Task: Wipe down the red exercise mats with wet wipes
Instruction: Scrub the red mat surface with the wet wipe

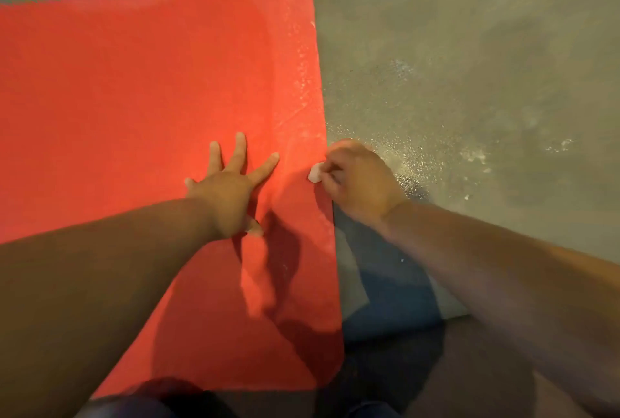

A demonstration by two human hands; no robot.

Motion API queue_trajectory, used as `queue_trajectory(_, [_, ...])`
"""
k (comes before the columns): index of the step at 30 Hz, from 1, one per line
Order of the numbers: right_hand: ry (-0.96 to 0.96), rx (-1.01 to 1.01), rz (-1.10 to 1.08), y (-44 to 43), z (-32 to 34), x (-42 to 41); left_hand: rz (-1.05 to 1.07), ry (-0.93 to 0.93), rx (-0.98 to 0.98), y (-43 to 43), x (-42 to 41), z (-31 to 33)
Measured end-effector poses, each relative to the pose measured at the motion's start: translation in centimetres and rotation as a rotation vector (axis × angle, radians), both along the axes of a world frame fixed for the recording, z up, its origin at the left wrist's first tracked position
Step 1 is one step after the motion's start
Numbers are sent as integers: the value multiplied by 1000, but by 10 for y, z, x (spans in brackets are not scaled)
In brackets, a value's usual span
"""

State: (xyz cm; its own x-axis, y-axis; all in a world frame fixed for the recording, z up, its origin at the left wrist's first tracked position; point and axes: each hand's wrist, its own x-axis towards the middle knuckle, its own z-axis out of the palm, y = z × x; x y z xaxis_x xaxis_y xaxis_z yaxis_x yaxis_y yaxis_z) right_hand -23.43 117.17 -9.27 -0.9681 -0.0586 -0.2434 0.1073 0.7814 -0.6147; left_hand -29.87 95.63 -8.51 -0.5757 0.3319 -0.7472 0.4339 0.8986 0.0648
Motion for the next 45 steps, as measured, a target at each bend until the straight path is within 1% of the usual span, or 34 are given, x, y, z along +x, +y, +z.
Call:
queue_trajectory(4, [25,5,31,-8,5,43,-27,-41,-44,3,-8,7])
queue_trajectory(6, [-11,-72,-35,-6,8,47,-19,-62,-53,2,-11,9])
queue_trajectory(8, [-2,-101,-139,-1,3,26,-22,-69,-34,3,-13,6])
queue_trajectory(12, [51,-13,-222,-2,-5,-28,-40,-37,13,-8,-16,0])
queue_trajectory(14, [76,12,-191,-10,-6,-30,-53,-24,19,-10,-15,0])
queue_trajectory(15, [59,39,-171,-15,-7,-19,-66,-11,21,-8,-16,-1])
queue_trajectory(17, [38,42,-136,-25,-6,19,-65,-11,23,-5,-16,-1])
queue_trajectory(19, [83,9,-42,-41,-1,63,-60,-18,31,-6,-16,-1])
queue_trajectory(21, [81,-19,37,-49,2,89,-70,-21,24,-7,-14,1])
queue_trajectory(23, [85,-15,43,-45,-4,75,-87,-22,26,-6,-16,1])
queue_trajectory(24, [79,-11,4,-43,-7,59,-90,-25,29,-5,-16,1])
queue_trajectory(28, [105,1,-244,-31,-15,-14,-86,-6,29,-7,-18,-1])
queue_trajectory(30, [137,10,-243,-36,-12,-3,-93,-1,34,-6,-18,-1])
queue_trajectory(32, [149,2,-169,-44,-10,40,-97,-2,39,-5,-18,0])
queue_trajectory(35, [85,-29,-89,-55,-6,91,-79,-5,45,-6,-16,-1])
queue_trajectory(37, [91,-63,-79,-51,-7,76,-64,-7,42,-7,-15,-2])
queue_trajectory(38, [123,-69,-94,-48,-8,59,-64,-5,40,-7,-15,-2])
queue_trajectory(40, [156,-52,-201,-41,-11,16,-70,8,37,-7,-15,-2])
queue_trajectory(42, [118,-43,-296,-36,-12,-9,-70,15,38,-7,-16,-2])
queue_trajectory(43, [122,-29,-294,-37,-11,-7,-67,15,41,-7,-16,-2])
queue_trajectory(45, [176,2,-215,-44,-10,26,-67,12,43,-7,-17,-1])
